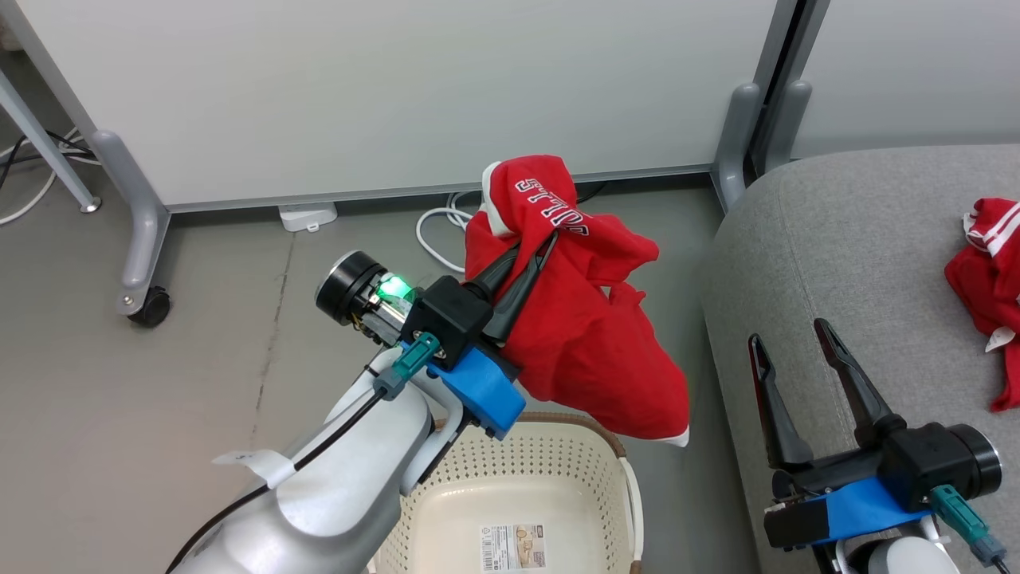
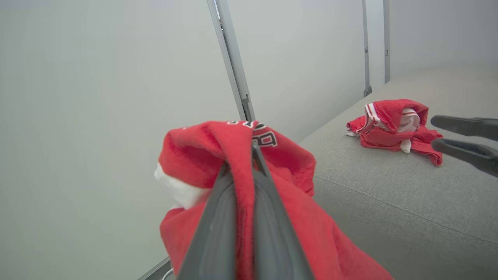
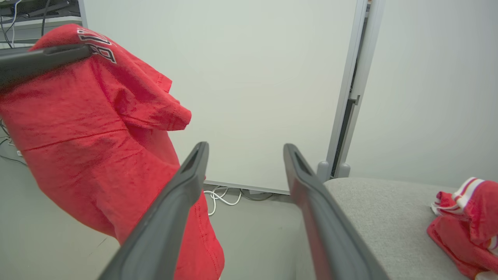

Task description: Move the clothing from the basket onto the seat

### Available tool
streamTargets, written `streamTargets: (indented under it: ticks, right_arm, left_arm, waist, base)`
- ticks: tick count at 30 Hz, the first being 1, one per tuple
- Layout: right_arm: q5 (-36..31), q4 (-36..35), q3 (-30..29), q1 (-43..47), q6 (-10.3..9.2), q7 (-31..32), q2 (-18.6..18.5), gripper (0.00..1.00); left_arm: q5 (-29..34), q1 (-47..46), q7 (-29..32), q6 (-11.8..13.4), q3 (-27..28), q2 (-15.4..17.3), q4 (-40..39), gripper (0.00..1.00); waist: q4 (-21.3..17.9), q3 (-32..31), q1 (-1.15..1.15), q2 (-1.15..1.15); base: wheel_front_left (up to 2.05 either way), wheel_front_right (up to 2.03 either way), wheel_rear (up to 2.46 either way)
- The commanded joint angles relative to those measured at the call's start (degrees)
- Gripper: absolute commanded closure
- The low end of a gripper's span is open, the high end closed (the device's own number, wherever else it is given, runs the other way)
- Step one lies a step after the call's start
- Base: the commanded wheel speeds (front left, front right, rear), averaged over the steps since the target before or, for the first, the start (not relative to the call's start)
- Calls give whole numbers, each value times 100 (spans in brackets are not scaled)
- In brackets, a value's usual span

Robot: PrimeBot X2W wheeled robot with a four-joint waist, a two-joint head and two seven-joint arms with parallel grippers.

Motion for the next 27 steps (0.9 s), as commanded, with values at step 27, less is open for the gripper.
streamTargets:
  ticks: [27]
  right_arm:
    - [149, 0, 1328, -590, 1, -3, -453, 0]
  left_arm:
    - [148, -298, 47, -9, -148, 34, -686, 100]
  waist:
    - [92, -15, 0, -1]
  base:
    - [0, 0, 0]
